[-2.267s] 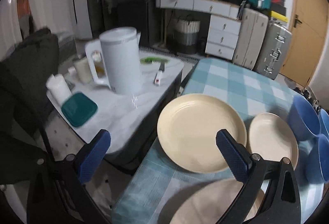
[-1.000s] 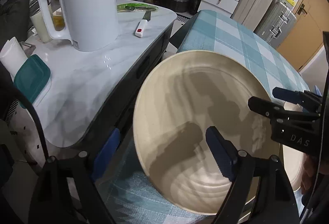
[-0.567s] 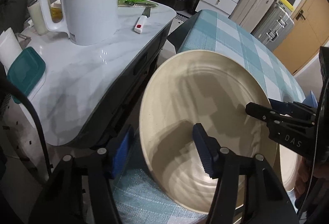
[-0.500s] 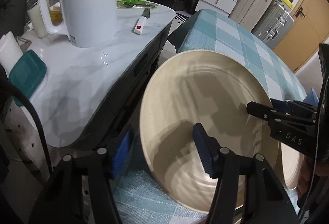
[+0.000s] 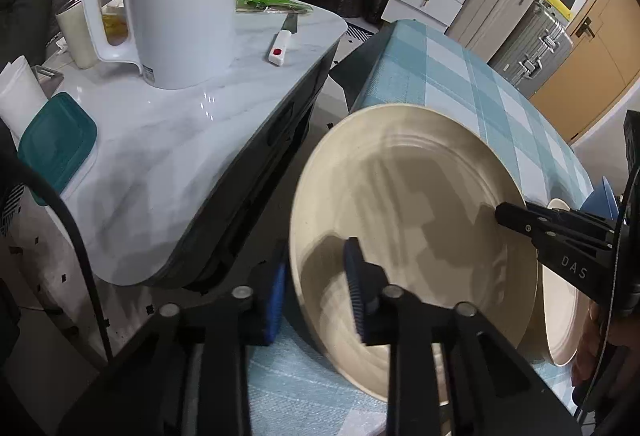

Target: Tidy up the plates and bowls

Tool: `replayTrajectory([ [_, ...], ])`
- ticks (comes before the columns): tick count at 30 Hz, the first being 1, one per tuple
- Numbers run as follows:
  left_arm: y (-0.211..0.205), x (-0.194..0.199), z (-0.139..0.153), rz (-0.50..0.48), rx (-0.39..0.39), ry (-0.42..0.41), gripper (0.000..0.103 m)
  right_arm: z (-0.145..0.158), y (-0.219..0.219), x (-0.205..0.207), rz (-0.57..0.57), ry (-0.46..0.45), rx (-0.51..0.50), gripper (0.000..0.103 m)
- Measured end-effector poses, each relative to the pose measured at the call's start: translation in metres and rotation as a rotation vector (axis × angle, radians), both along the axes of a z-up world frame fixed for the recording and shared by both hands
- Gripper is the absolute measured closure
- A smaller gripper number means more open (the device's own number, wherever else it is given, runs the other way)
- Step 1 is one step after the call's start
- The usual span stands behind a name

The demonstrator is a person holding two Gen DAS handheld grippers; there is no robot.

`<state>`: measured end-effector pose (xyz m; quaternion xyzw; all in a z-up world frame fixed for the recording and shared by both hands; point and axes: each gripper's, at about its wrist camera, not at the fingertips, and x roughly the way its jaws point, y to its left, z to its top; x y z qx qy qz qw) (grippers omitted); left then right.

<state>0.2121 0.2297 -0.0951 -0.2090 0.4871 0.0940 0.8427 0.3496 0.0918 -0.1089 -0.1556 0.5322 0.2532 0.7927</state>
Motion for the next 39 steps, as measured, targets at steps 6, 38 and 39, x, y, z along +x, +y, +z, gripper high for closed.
replayTrajectory([
  [6, 0.004, -0.002, 0.000, -0.039, -0.006, -0.010, 0.086, 0.001, -0.004, -0.002, -0.028, 0.012, 0.020, 0.090],
  [38, 0.009, -0.021, 0.029, -0.056, -0.154, -0.042, 0.091, 0.041, -0.037, -0.018, -0.149, 0.092, 0.132, 0.095],
  [39, 0.007, -0.022, 0.030, -0.059, -0.154, -0.044, 0.091, 0.043, -0.039, -0.020, -0.153, 0.094, 0.134, 0.095],
])
